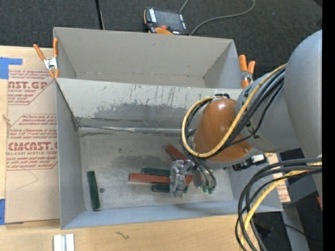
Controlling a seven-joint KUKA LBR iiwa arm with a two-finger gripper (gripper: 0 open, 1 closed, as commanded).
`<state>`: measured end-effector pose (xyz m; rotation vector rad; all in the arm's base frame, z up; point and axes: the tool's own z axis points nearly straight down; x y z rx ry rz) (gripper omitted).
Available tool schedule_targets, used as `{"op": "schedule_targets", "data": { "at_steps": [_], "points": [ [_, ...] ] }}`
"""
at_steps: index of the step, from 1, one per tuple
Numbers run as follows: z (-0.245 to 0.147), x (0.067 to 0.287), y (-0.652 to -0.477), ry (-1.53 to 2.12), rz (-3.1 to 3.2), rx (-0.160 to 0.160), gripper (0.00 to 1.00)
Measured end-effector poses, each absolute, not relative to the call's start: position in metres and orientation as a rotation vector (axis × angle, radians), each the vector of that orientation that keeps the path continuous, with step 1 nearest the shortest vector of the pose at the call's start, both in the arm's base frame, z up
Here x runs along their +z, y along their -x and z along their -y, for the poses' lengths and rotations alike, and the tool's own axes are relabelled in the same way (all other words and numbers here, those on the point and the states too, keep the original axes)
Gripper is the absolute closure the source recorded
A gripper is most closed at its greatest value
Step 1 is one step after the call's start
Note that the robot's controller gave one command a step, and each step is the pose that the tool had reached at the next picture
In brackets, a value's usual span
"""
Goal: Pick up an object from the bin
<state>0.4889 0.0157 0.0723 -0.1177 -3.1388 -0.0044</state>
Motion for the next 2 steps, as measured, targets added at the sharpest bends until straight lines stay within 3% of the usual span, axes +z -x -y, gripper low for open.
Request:
{"op": "schedule_targets", "data": {
  "at_steps": [1, 2],
  "points": [
    [-0.015, 0.0704, -0.4887, 0.119, 3.141, -0.002, 0.0],
    [-0.015, 0.0725, -0.4886, 0.117, 3.137, -0.002, 1.0]
  ]
}}
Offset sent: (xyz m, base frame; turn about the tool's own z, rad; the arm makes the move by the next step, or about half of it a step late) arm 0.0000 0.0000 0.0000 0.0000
